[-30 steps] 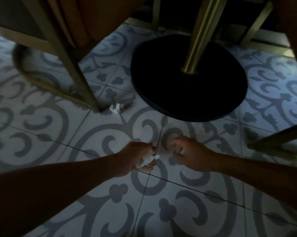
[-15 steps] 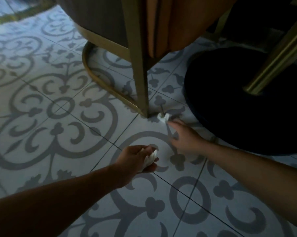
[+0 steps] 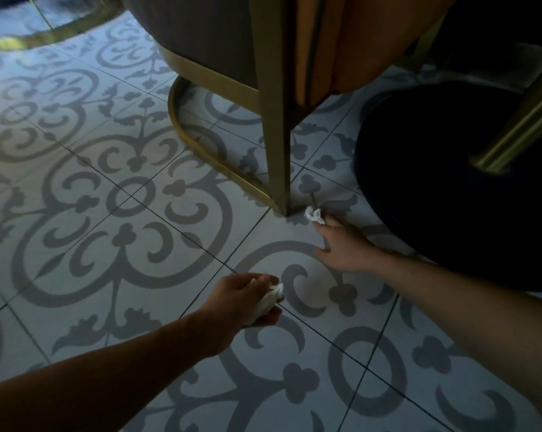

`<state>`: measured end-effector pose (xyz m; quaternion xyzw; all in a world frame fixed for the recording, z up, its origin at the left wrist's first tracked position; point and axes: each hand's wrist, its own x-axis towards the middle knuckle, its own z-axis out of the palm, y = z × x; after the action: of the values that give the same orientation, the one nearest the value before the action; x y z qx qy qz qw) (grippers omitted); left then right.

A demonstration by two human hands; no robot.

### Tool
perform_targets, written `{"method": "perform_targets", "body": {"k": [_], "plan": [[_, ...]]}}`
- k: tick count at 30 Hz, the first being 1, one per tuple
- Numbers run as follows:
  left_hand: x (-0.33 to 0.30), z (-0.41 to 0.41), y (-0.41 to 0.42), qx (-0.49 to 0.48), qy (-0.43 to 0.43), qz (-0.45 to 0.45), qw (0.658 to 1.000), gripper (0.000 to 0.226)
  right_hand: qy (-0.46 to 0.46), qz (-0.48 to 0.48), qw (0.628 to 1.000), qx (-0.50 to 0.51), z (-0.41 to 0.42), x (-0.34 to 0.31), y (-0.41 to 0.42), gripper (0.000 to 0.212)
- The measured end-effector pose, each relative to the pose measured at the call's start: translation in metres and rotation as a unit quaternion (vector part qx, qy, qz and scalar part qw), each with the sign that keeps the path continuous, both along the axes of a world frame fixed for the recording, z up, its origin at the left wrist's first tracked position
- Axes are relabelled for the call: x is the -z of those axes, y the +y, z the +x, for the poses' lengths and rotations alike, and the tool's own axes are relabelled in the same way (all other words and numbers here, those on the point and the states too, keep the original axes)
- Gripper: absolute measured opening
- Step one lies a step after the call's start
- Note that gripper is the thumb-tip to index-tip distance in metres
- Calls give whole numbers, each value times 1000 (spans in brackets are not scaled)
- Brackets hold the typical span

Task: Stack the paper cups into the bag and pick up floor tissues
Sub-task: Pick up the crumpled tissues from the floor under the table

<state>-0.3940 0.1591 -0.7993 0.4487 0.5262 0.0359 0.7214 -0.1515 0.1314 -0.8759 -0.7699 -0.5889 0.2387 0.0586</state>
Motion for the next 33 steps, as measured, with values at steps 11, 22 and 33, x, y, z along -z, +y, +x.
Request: {"method": "perform_targets", "body": {"k": [11,22,33], "plan": [[-4,42,-12,-61,6,-114,992,37,122,201,970,58,9,-36,-51,22],[8,86,-39,35,-36,-161,986,60,190,297,904,240,21,-89,-127,15],[-3,137,-60,52,-98,-190,975,63,248,238,863,371,53,-93,-173,26]]}}
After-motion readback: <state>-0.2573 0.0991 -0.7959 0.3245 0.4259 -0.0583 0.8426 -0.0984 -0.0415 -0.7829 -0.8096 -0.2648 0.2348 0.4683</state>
